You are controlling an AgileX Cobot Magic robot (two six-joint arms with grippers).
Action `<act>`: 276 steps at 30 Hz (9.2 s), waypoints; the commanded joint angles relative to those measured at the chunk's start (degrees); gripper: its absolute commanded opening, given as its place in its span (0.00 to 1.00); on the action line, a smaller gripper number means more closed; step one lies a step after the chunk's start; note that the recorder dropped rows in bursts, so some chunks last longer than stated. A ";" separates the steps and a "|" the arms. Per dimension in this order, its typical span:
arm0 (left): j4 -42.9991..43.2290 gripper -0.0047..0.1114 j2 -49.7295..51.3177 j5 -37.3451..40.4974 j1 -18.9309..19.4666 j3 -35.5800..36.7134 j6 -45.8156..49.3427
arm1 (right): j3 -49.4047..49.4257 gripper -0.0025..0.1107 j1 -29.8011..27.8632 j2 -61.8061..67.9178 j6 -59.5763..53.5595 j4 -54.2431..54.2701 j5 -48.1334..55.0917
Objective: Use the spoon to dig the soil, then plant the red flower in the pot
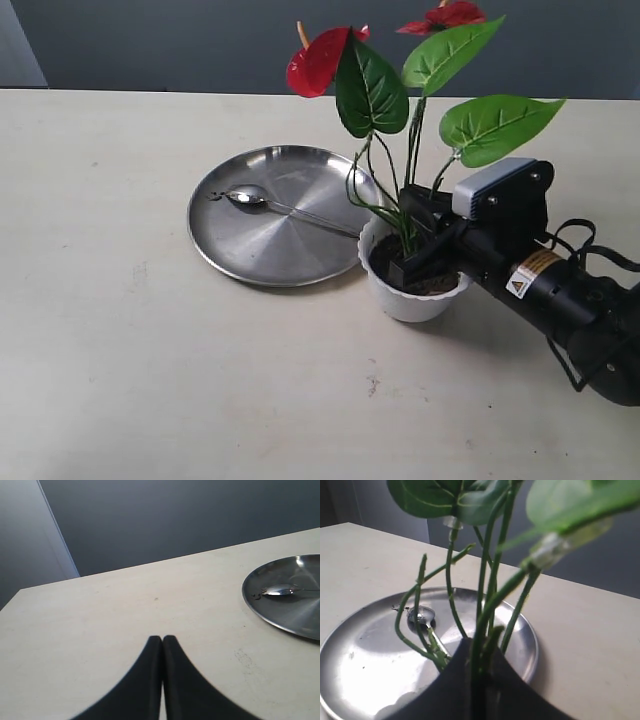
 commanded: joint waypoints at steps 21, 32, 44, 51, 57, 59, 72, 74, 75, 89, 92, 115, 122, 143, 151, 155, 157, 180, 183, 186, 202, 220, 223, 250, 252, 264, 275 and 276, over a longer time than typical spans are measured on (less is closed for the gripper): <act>-0.10 0.04 -0.13 -0.53 -0.28 0.23 -0.12 | 4.30 0.02 0.01 -0.11 -0.74 -1.59 1.85; -0.10 0.04 -0.13 -0.53 -0.28 0.23 -0.12 | 4.82 0.02 0.01 0.58 -1.26 -1.70 1.85; -0.10 0.04 -0.13 -0.53 -0.28 0.23 -0.12 | 4.82 0.02 0.01 1.94 -1.80 -1.70 1.85; -0.10 0.04 -0.13 -0.53 -0.28 0.23 -0.12 | 4.82 0.02 0.01 1.94 -1.80 -1.58 1.85; -0.10 0.04 -0.13 -0.53 -0.28 0.23 -0.12 | 4.82 0.02 0.01 1.94 -1.80 -1.58 1.85; -0.10 0.04 -0.13 -0.53 -0.28 0.23 -0.12 | 4.82 0.02 0.01 1.94 -1.80 -1.58 1.85; -0.10 0.04 -0.13 -0.53 -0.28 0.23 -0.12 | 4.82 0.24 0.01 1.94 -1.80 -1.60 1.85; -0.10 0.04 -0.13 -0.53 -0.28 0.23 -0.12 | 4.82 0.27 0.01 1.94 -1.80 -0.52 1.85; -0.10 0.04 -0.13 -0.53 -0.28 0.23 -0.12 | 4.82 0.26 0.01 1.94 -1.80 -0.22 1.85; -0.10 0.04 -0.13 -0.53 -0.28 0.23 -0.12 | 4.82 0.27 0.01 -2.43 -1.80 -0.08 1.85; -0.10 0.04 -0.13 -0.53 -0.28 0.23 -0.12 | 4.82 0.27 0.01 -3.00 -1.80 -0.08 1.85; -0.10 0.04 -0.13 -0.53 -0.28 0.23 -0.12 | 9.48 0.43 0.01 -6.97 -0.28 4.08 2.75; -0.10 0.04 -0.13 -0.53 -0.28 0.23 -0.12 | 14.08 0.43 0.01 -12.42 -0.28 5.07 2.66; -0.10 0.04 -0.13 -0.53 -0.28 0.23 -0.12 | 21.54 0.02 0.01 -49.56 1.23 7.07 6.48; -0.10 0.04 -0.13 -0.53 -0.28 0.23 -0.12 | 21.54 0.02 0.01 -61.70 1.24 7.41 9.37; -0.10 0.04 -0.13 -0.53 -0.28 0.23 -0.12 | 21.54 0.02 0.01 -63.78 1.24 7.41 9.37; -0.10 0.04 -0.13 -0.53 -0.28 0.23 -0.12 | 21.54 0.02 0.01 -64.00 1.24 7.41 9.21; -0.10 0.04 -0.13 -0.53 -0.28 0.23 -0.12 | 21.54 0.02 -29.01 -107.63 -33.06 37.58 92.78; -0.10 0.04 -0.13 -0.53 -0.28 0.23 -0.12 | 21.54 0.02 -30.34 -107.63 -31.88 37.78 92.90; -0.10 0.04 -0.13 -0.53 -0.28 0.23 -0.12 | 21.54 0.02 -30.34 -107.63 -31.74 37.78 92.80; -0.10 0.04 -0.13 -0.53 -0.28 0.23 -0.12 | 21.54 0.02 -30.34 -107.63 5.58 7.78 92.55; -0.10 0.04 -0.13 -0.53 -0.28 0.23 -0.12 | 21.54 0.02 -32.11 -107.63 -0.47 7.88 92.45; -0.10 0.04 -0.13 -0.53 -0.28 0.23 -0.12 | 21.54 0.02 -32.08 -107.63 -0.47 9.31 92.45; -0.10 0.04 -0.13 -0.53 -0.28 0.23 -0.12 | 21.54 0.02 -32.08 -107.63 -0.47 11.06 92.45; -0.10 0.04 -0.13 -0.53 -0.28 0.23 -0.12 | 21.54 0.02 -32.08 -107.63 -0.47 11.06 92.45; -0.10 0.04 -0.13 -0.53 -0.28 0.23 -0.12 | 21.54 0.02 -32.08 -107.63 -0.47 11.06 92.45; -0.10 0.04 -0.13 -0.53 -0.28 0.23 -0.12 | 21.54 0.02 -32.08 -107.63 -0.47 11.06 92.45; -0.10 0.04 -0.13 -0.53 -0.28 0.23 -0.12 | 21.54 0.02 -32.08 -107.63 -0.47 11.06 92.45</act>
